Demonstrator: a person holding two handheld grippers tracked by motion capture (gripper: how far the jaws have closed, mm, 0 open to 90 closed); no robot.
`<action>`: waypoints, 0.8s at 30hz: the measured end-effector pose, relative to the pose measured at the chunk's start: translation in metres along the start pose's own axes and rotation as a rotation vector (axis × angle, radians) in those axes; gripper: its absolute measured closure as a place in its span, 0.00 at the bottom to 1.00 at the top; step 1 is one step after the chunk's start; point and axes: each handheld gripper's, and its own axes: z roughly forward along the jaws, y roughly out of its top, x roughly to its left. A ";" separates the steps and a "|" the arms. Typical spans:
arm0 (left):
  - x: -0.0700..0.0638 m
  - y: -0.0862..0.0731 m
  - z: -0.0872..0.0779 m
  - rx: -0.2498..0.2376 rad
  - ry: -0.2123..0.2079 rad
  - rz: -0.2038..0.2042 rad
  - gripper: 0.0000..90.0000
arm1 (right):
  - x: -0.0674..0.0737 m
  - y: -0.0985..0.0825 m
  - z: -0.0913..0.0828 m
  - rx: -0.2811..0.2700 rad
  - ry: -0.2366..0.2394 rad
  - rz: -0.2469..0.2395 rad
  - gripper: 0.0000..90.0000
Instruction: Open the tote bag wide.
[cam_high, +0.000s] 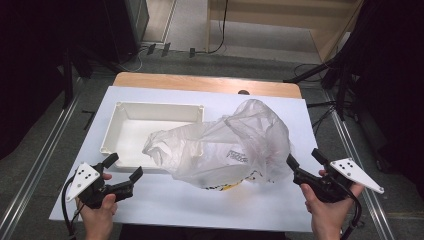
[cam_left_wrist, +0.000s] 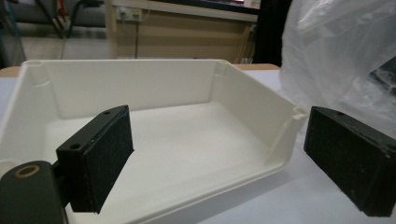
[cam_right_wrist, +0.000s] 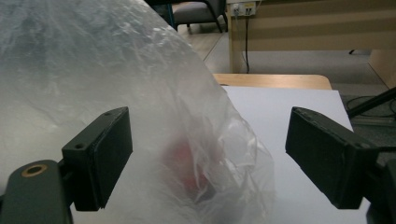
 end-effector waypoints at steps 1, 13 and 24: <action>0.000 0.000 0.000 0.000 0.000 0.000 0.09 | 0.000 0.000 0.000 0.000 0.000 0.000 0.17; -0.025 0.025 0.025 -0.007 -0.151 0.042 0.10 | 0.018 0.014 0.014 0.001 0.070 -0.046 0.18; -0.042 0.047 0.046 -0.001 -0.250 0.079 0.49 | 0.013 0.009 0.031 -0.002 0.158 -0.051 0.93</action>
